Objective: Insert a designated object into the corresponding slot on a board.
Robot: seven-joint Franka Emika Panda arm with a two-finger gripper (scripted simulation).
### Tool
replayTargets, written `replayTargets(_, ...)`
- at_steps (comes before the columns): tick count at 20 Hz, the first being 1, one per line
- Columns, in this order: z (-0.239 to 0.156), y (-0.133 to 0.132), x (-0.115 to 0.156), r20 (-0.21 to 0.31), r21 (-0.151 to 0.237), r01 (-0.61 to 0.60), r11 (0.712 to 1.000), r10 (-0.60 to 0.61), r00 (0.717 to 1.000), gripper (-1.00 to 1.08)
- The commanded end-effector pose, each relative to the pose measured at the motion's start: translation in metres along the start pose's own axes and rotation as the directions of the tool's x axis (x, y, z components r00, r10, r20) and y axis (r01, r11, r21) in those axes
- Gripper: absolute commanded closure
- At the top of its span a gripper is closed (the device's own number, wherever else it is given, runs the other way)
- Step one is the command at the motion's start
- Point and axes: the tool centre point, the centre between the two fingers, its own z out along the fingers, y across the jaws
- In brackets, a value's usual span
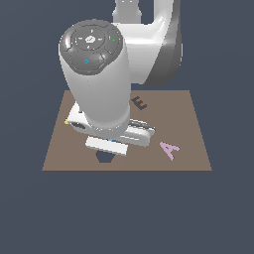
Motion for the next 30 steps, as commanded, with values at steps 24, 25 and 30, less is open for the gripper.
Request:
replayTargets(24,-0.005,-0.05,-0.157,0.001,0.0,0.719,0.696,-0.719,0.696,1.08)
replayTargets(25,-0.005,-0.049,-0.159,0.001,0.0,0.725,0.689,-0.725,0.689,1.08)
replayTargets(30,-0.005,-0.048,-0.162,0.001,0.0,0.737,0.676,-0.737,0.676,1.08)
